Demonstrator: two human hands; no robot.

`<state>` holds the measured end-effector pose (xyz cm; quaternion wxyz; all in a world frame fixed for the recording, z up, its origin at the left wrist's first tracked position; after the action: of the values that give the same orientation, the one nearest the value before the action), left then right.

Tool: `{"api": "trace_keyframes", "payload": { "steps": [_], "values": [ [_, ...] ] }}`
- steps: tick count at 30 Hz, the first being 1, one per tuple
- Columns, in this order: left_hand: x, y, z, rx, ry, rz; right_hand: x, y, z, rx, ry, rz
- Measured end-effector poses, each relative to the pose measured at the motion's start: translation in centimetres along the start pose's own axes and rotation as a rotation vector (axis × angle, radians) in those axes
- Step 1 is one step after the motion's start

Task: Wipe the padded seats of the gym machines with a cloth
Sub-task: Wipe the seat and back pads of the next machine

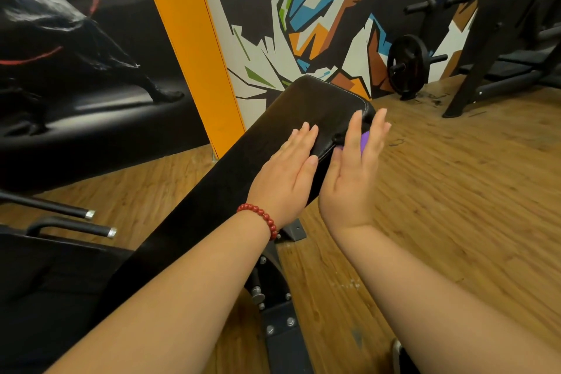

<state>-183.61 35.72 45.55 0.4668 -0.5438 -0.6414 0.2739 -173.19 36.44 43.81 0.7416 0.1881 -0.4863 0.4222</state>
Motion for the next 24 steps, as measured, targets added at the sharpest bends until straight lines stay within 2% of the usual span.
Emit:
{"api": "trace_keyframes", "payload": {
  "steps": [3, 8, 16, 21, 24],
  "values": [
    [0.0, 0.0, 0.2, -0.035, -0.011, 0.009, -0.8, 0.3, 0.0, -0.004, -0.019, 0.034],
    [-0.1, -0.1, 0.4, -0.081, -0.014, 0.026, 2.8, -0.9, -0.3, 0.023, 0.036, -0.036],
    [-0.1, -0.3, 1.1, -0.101, 0.0, 0.117, -1.3, 0.6, 0.8, 0.048, 0.008, 0.009],
    [-1.4, 0.2, 1.8, 0.024, 0.017, 0.066, 3.3, -1.4, -0.7, 0.053, 0.059, -0.038],
    [-1.8, 0.5, 2.1, 0.029, 0.013, 0.038, 2.4, -1.1, -0.2, 0.024, 0.075, -0.057]
  ]
}}
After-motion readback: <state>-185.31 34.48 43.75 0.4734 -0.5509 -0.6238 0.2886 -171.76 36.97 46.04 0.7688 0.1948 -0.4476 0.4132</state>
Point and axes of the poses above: each hand's wrist, its own x-axis towards the middle knuckle, its own y-axis out of the palm, z = x × y, the point moved 8 cm from there along x, towards the middle knuckle, and after that the axes turned 11 degrees about -y, right-handed, at the moved point
